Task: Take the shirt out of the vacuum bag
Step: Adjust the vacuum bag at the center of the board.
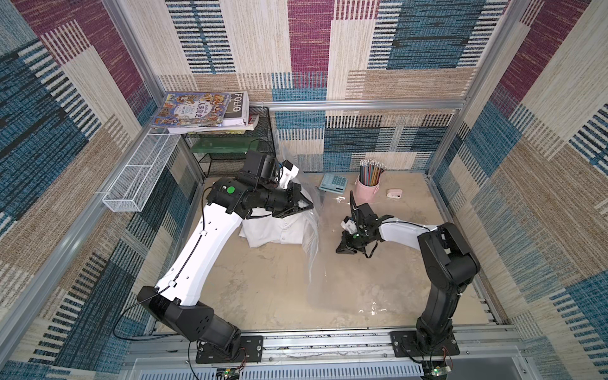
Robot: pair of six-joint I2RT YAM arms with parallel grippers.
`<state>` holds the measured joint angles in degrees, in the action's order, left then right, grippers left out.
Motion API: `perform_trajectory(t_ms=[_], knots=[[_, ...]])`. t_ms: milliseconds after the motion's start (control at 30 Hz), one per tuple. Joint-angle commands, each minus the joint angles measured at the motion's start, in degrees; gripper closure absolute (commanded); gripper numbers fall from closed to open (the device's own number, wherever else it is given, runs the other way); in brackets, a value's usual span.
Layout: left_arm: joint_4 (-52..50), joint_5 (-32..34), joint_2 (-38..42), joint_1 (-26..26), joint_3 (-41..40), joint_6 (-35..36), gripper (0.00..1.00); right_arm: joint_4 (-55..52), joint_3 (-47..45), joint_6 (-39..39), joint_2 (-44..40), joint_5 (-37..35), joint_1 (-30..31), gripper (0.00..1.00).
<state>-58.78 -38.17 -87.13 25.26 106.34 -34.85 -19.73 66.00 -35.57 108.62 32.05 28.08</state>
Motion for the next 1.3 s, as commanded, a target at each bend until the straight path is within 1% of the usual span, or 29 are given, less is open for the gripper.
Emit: perform_trajectory(t_ms=[0, 100, 167, 267, 367, 433, 567, 700, 900, 1067, 1267], knots=[[-1.46, -2.48, 0.09, 0.02, 0.7, 1.69, 1.0, 3.18, 5.55, -2.62, 4.03, 3.14, 3.41, 1.0], [-1.42, -2.39, -0.76, 0.94, 0.79, 1.12, 1.0, 5.72, 9.96, -5.26, 7.75, 6.0, 6.08, 1.0], [-1.34, -2.01, -2.12, 2.25, 0.82, 0.93, 1.0, 7.46, 11.1, -6.83, 9.02, 7.35, 6.75, 1.0], [-0.24, -1.64, -4.78, 3.8, 0.06, 0.39, 1.0, 8.23, 11.77, -7.19, 9.85, 8.43, 6.77, 1.0], [5.07, -1.73, -6.69, 5.63, -1.55, -2.25, 1.0, 8.01, 11.31, -6.79, 9.9, 8.89, 6.57, 1.0], [6.8, -1.35, -8.2, 6.9, -1.17, -3.21, 1.0, 8.34, 10.23, -6.85, 9.54, 9.16, 6.13, 1.0], [10.05, -1.11, -9.55, 8.34, -2.25, -4.9, 1.0, 10.32, 7.16, -7.43, 8.15, 9.46, 4.99, 1.0], [14.84, -1.07, -9.02, 9.81, -5.7, -7.57, 1.0, 9.85, 5.75, -6.35, 7.78, 9.61, 4.16, 1.0], [19.64, 0.25, -8.84, 12.25, -10.47, -9.69, 1.0, 10.46, 2.03, -5.99, 4.8, 9.87, 0.05, 1.0], [19.93, 0.56, -9.81, 13.35, -11.38, -9.35, 1.0, 7.27, 2.41, -3.65, 3.86, 9.21, -1.47, 1.0], [21.83, 0.73, -10.97, 14.68, -11.99, -10.21, 1.0, 6.38, -1.29, -3.24, 0.18, 8.11, -5.48, 1.0]])
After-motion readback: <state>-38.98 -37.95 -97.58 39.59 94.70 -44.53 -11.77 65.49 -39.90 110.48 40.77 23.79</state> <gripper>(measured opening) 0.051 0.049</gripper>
